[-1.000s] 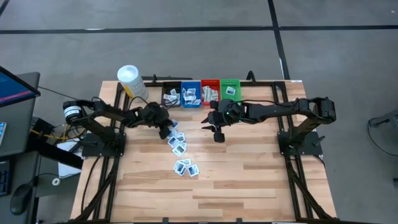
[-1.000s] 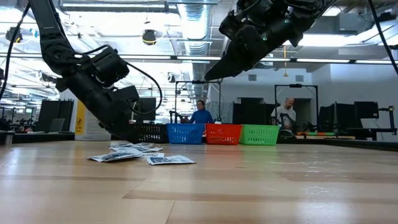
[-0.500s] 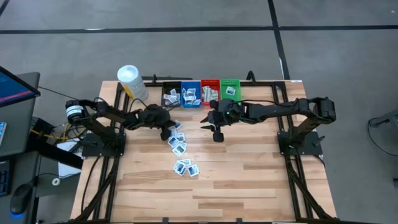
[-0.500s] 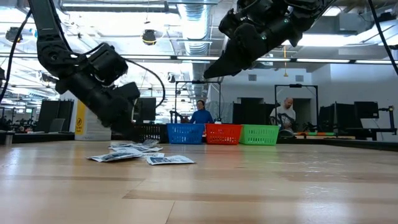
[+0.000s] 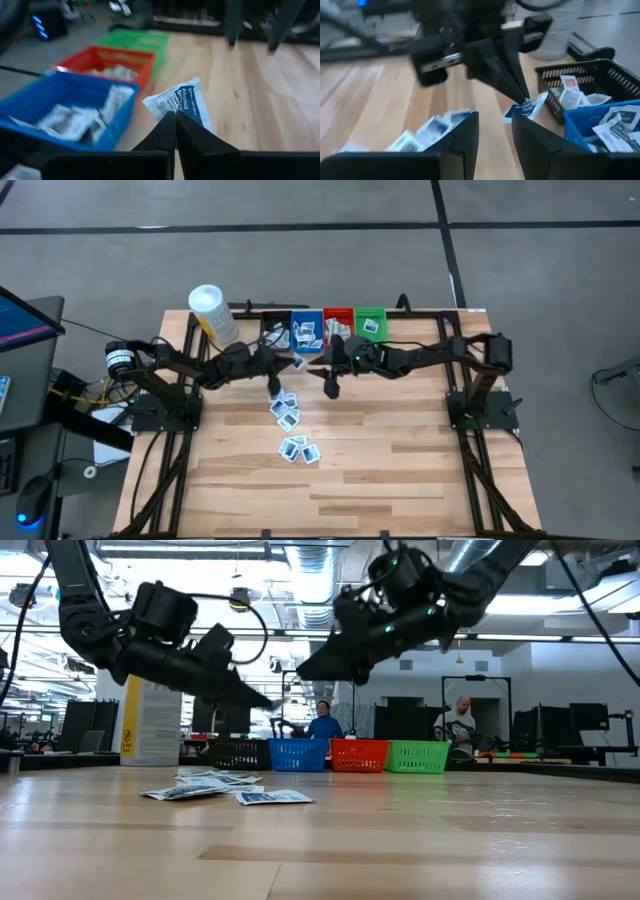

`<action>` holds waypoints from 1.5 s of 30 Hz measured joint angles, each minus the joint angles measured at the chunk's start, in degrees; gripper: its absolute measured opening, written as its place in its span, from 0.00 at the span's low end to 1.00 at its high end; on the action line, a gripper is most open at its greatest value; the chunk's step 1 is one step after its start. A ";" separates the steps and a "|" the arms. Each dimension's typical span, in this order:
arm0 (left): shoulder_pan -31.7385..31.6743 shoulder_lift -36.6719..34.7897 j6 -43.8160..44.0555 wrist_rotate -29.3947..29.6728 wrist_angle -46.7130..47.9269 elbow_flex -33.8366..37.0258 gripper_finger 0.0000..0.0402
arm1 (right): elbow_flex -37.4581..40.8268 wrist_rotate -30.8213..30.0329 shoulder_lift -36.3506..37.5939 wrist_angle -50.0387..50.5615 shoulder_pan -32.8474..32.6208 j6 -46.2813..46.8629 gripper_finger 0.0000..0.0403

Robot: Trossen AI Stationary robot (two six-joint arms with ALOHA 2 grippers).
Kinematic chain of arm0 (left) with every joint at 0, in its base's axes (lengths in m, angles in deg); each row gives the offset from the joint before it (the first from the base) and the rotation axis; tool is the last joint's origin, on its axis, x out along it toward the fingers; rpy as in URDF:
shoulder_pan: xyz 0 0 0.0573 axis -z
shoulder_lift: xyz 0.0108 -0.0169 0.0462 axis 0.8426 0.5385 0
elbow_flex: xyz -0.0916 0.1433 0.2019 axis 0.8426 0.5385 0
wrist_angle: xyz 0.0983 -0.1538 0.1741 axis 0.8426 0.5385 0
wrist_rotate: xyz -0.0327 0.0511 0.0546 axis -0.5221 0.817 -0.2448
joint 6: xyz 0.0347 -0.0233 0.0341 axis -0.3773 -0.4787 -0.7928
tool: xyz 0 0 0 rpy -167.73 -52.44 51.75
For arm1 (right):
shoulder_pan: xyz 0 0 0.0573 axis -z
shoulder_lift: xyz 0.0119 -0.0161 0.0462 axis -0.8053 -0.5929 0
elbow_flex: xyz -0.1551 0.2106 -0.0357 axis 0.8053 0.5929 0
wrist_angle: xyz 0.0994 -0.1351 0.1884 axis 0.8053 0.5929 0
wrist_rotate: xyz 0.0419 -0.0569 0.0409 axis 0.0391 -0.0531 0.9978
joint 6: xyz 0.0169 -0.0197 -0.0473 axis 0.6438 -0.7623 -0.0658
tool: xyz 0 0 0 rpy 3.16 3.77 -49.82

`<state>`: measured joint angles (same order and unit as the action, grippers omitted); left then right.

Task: Pick & Place First Aid Supplies
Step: Put the blue alcohol pad into the green bin

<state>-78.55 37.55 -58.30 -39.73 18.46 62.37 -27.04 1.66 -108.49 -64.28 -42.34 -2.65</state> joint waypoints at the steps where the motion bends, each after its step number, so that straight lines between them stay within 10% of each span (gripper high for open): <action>1: 0.43 0.00 -0.04 1.41 -1.14 -0.02 0.02 | -0.04 0.00 -1.11 -1.90 0.48 1.26 0.27; 18: 4.65 -0.11 -4.31 8.03 -4.84 -0.24 0.02 | -7.34 0.65 -9.31 -4.53 2.93 9.91 0.27; 30: 4.65 -0.11 -4.31 8.02 -5.10 -0.24 0.03 | -9.33 0.68 -9.18 3.24 2.98 7.72 0.01; 45: 4.75 -0.11 -7.56 14.48 -5.14 -0.24 0.29 | -9.34 0.57 -9.15 4.96 3.55 6.68 0.00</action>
<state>-73.80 37.44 -65.87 -25.25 13.33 62.13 -36.38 2.23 -117.64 -59.32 -38.79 4.03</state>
